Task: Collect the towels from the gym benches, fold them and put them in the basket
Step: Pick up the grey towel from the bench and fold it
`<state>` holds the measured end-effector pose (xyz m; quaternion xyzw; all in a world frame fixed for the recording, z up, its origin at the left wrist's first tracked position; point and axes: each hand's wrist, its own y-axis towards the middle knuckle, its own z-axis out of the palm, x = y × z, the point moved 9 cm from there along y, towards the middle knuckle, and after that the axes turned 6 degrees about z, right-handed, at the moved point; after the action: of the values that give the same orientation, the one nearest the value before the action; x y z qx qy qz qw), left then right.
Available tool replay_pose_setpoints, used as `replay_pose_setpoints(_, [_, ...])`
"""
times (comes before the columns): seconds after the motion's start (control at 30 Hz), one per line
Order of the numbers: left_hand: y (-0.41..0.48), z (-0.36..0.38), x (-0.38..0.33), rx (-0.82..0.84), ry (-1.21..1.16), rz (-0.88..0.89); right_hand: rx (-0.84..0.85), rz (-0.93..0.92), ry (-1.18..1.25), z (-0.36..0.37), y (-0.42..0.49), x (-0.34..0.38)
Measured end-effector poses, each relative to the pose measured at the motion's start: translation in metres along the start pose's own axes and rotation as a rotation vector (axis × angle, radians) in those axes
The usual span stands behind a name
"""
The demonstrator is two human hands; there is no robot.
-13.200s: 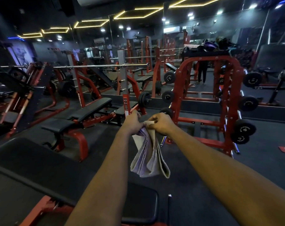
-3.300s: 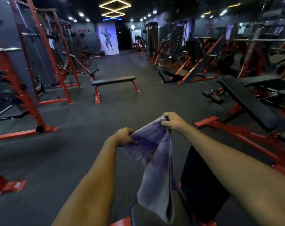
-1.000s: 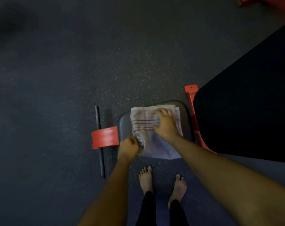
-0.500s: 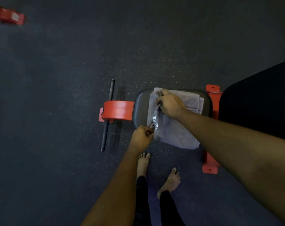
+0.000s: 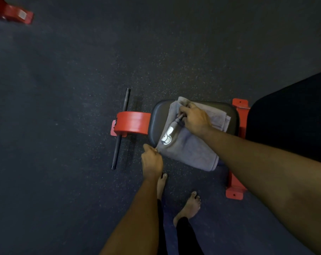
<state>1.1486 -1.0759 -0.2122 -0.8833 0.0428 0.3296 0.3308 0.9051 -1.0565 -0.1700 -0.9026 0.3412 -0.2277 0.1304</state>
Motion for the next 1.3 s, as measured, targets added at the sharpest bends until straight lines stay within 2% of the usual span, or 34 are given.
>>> replay_pose_setpoints(0.07, [0.003,-0.003,-0.009,0.000,0.011,0.026,0.022,0.014,0.009,0.002,0.000,0.005])
replay_pose_setpoints(0.17, [0.006,-0.010,-0.032,-0.048,0.014,0.250,-0.037,-0.074,-0.025,-0.002,-0.003,0.024])
replay_pose_setpoints(0.23, [0.007,-0.001,-0.038,0.027,-0.017,0.336,-0.102,-0.147,-0.066,-0.005,-0.005,0.038])
replay_pose_setpoints(0.3, [0.007,0.005,-0.039,0.071,-0.028,0.316,-0.091,-0.171,-0.061,-0.001,-0.001,0.046])
replay_pose_setpoints(0.37, [0.011,0.004,-0.031,0.024,0.015,0.254,-0.077,-0.082,0.066,0.001,0.006,0.043])
replay_pose_setpoints(0.43, [0.008,0.000,-0.023,-0.024,0.033,0.168,-0.150,0.004,0.134,-0.004,0.006,0.039])
replay_pose_setpoints(0.53, [0.001,-0.008,-0.030,-0.155,0.133,0.245,-0.278,-0.103,0.046,-0.004,-0.015,0.049])
replay_pose_setpoints(0.6, [-0.002,-0.004,-0.039,-0.180,0.210,0.347,-0.215,-0.184,-0.019,0.017,-0.037,0.053])
replay_pose_setpoints(0.63, [0.000,0.002,-0.040,-0.142,0.207,0.359,-0.150,-0.167,-0.084,0.031,-0.042,0.047])
replay_pose_setpoints(0.73, [0.017,0.010,-0.032,-0.076,0.205,0.238,-0.010,-0.065,-0.251,0.059,-0.024,0.016])
replay_pose_setpoints(0.8, [0.026,0.010,-0.031,-0.083,0.225,0.197,0.051,-0.059,-0.259,0.061,-0.005,0.009])
replay_pose_setpoints(0.87, [0.030,0.007,-0.039,-0.112,0.256,0.235,0.077,-0.062,-0.219,0.057,0.002,0.009])
replay_pose_setpoints(0.93, [0.031,0.005,-0.052,-0.120,0.255,0.324,-0.032,0.065,-0.127,0.047,-0.007,-0.003])
replay_pose_setpoints(1.03, [0.039,0.008,-0.069,-0.042,0.179,0.339,-0.336,0.618,0.089,0.026,-0.064,-0.065])
replay_pose_setpoints(1.1, [0.050,0.012,-0.076,0.028,0.158,0.293,-0.388,0.948,0.255,0.034,-0.107,-0.096])
replay_pose_setpoints(1.13, [0.055,0.016,-0.079,0.070,0.161,0.280,-0.392,1.038,0.336,0.040,-0.122,-0.105])
replay_pose_setpoints(1.23, [0.064,0.027,-0.085,0.220,0.289,0.288,-0.370,1.043,0.634,0.053,-0.127,-0.116])
replay_pose_setpoints(1.3, [0.056,0.031,-0.095,0.291,0.365,0.365,-0.268,1.040,0.801,0.056,-0.125,-0.121])
